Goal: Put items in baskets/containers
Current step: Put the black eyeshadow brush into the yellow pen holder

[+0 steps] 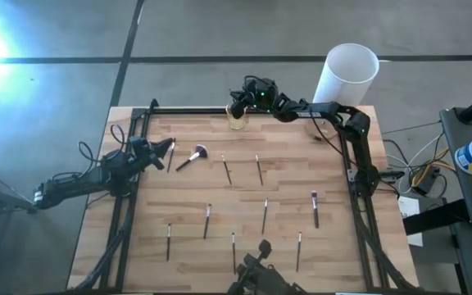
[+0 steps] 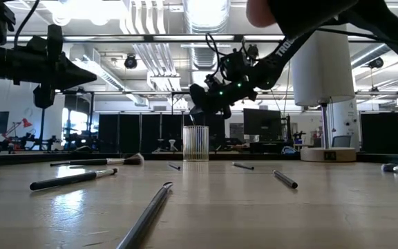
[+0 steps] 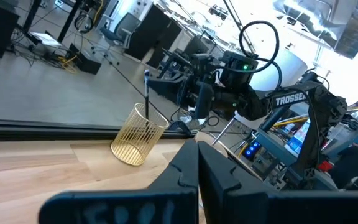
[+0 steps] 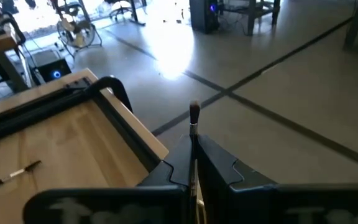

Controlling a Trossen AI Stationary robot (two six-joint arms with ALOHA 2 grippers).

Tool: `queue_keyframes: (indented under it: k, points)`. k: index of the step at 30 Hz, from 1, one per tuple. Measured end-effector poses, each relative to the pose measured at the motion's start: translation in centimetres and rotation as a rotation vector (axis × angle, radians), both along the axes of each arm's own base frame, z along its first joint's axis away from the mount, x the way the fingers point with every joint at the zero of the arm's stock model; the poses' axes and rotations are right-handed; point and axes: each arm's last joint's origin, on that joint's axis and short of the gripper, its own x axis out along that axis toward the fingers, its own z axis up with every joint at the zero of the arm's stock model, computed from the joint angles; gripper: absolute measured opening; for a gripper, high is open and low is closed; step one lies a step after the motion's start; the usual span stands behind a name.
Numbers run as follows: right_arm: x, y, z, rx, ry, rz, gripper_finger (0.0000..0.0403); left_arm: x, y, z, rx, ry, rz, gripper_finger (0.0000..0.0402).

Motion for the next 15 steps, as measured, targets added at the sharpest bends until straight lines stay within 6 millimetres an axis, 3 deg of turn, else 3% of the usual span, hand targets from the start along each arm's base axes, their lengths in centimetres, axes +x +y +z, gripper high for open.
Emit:
queue_keyframes:
  k: [9,15]
  points:
    - [0.01,0.11,-0.19,0.005,0.019,-0.007,0.0016,0.19,0.04,-0.26,-0.007,0.032,-0.001,0.0000]
    - [0.02,0.41,-0.68,0.038,0.062,-0.001,0.0060,0.34,0.06,-0.45,-0.033,0.040,-0.006,0.0000]
